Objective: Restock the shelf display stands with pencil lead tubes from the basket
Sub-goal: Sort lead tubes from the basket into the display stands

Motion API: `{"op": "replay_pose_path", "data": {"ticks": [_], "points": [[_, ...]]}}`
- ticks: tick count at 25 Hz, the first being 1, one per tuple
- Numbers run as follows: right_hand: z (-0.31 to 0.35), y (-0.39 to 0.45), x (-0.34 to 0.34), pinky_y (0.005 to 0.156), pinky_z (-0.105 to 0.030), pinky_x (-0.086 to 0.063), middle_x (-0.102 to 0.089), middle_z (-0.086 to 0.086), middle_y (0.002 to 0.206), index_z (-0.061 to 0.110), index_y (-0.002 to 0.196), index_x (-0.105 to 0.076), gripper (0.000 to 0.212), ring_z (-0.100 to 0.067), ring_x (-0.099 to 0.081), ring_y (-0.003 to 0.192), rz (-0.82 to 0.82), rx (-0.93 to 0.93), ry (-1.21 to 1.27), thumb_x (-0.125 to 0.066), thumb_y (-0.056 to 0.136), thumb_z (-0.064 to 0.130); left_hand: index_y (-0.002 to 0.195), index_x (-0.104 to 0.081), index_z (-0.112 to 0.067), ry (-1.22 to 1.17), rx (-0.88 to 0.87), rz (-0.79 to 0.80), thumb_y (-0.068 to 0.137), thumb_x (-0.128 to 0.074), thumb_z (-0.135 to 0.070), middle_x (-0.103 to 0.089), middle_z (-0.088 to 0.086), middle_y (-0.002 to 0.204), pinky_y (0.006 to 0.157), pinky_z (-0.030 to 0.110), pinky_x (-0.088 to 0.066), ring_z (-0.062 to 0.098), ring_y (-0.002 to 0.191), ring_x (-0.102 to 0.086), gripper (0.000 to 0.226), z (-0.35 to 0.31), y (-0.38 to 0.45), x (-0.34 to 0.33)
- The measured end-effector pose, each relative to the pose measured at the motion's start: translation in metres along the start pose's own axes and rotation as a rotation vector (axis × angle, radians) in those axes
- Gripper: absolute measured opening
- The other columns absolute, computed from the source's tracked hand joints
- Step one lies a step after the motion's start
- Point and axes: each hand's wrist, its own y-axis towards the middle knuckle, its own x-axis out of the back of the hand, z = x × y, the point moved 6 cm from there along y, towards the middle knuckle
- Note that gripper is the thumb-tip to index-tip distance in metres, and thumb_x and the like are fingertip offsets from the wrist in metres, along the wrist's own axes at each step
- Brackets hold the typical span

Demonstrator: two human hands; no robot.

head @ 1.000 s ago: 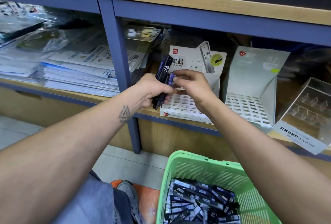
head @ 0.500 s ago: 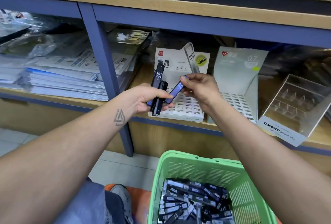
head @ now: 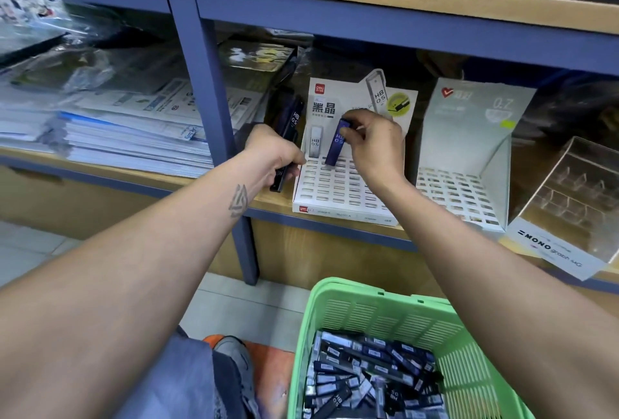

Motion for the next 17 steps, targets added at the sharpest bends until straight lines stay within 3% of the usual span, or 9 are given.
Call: {"op": "replay_pose_path", "data": {"ticks": [3,8,17], "points": [[0.003,0.002,-0.008,0.086,-0.043,-0.053,-0.074,-0.011,0.107,0.008,0.113,-0.072,0.022,-0.029,-0.067,0.097,-0.029,0.077,-0.102,-0.061,0.094,0.005,0.093,-0.061,-0.003,0.056,-0.051,-0.090,0.071,-0.082,0.006,-0.071,0.018,0.082,0.052,0.031,-0.057,0.026,0.060,-0.071,0.032,0.005,-0.001,-0.003],[-0.001,0.005,-0.017,0.086,-0.040,-0.052,-0.073,-0.014,0.107,0.004,0.112,-0.072,0.021,-0.031,-0.066,0.098,0.009,0.117,-0.152,-0.060,0.094,0.003,0.098,-0.064,-0.008,0.205,-0.093,-0.141,0.069,-0.081,-0.001,-0.071,0.015,0.096,0.078,0.045,-0.063,0.033,0.088,-0.072,0.034,0.009,-0.001,-0.010],[0.003,0.014,-0.027,0.086,-0.037,-0.052,-0.073,-0.014,0.108,0.007,0.114,-0.073,0.023,-0.031,-0.067,0.098,0.035,0.149,-0.191,-0.059,0.096,0.005,0.103,-0.065,-0.006,0.229,-0.094,-0.108,0.073,-0.079,0.002,-0.070,0.015,0.098,0.079,0.044,-0.063,0.033,0.090,-0.072,0.035,0.006,0.000,-0.010]]}}
